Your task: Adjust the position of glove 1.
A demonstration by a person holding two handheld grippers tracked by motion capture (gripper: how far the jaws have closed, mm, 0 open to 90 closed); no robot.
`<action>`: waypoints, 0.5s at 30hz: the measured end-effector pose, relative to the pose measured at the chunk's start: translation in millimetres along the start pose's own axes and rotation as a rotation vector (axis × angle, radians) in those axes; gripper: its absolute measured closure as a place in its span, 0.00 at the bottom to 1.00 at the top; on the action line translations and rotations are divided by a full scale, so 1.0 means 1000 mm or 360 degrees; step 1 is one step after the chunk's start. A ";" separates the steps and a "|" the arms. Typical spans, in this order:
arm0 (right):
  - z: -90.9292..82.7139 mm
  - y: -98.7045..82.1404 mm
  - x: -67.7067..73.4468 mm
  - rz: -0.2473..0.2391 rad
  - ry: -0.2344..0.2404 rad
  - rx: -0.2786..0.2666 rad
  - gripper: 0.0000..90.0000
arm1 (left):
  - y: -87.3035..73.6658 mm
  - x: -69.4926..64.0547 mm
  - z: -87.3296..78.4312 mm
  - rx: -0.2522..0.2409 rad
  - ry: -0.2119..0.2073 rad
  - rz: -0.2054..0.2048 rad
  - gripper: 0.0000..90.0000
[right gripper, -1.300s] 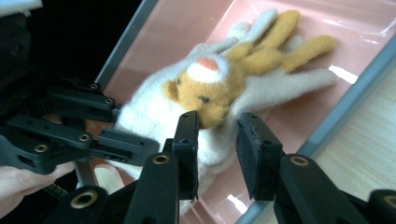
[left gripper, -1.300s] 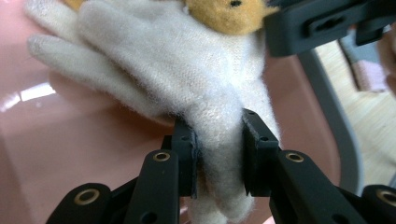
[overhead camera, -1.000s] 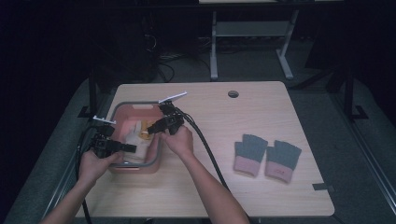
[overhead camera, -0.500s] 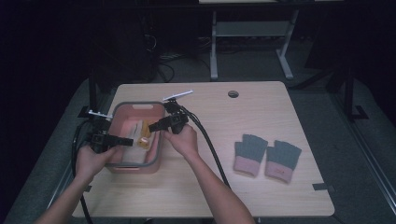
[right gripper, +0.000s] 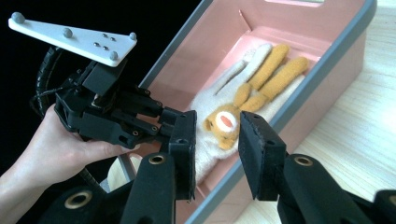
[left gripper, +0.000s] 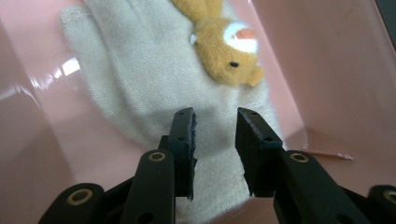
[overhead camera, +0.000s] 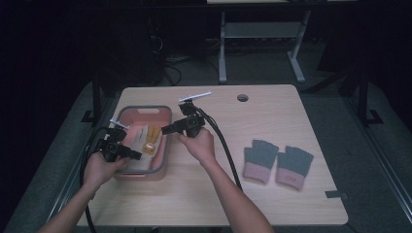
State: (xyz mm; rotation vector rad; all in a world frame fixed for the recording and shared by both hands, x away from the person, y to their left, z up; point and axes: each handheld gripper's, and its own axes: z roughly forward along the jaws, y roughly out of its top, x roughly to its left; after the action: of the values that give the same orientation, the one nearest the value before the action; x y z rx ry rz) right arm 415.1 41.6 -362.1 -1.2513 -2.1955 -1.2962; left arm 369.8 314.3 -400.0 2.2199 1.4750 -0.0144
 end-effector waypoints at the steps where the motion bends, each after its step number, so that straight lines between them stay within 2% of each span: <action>1: -0.001 0.000 -0.001 -0.0014 -0.0008 -0.0002 0.74 | 0.000 0.000 -0.001 -0.0007 -0.0010 -0.0011 0.75; 6: -0.006 -0.002 -0.002 -0.0013 -0.0009 -0.0008 0.73 | -0.001 0.001 -0.010 -0.0092 -0.0040 -0.0010 0.73; 8: -0.009 -0.002 -0.003 -0.0014 -0.0015 -0.0011 0.73 | -0.001 -0.001 -0.013 -0.0142 -0.0066 -0.0034 0.72; 15: -0.021 -0.005 -0.005 -0.0022 -0.0035 -0.0031 0.70 | 0.002 -0.011 -0.028 -0.0261 -0.0140 0.0010 0.71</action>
State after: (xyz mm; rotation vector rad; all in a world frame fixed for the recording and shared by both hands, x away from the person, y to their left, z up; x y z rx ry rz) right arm 410.7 21.1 -356.3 -1.2660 -2.2154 -1.3183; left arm 360.5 315.1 -371.9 2.0663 1.3718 0.0103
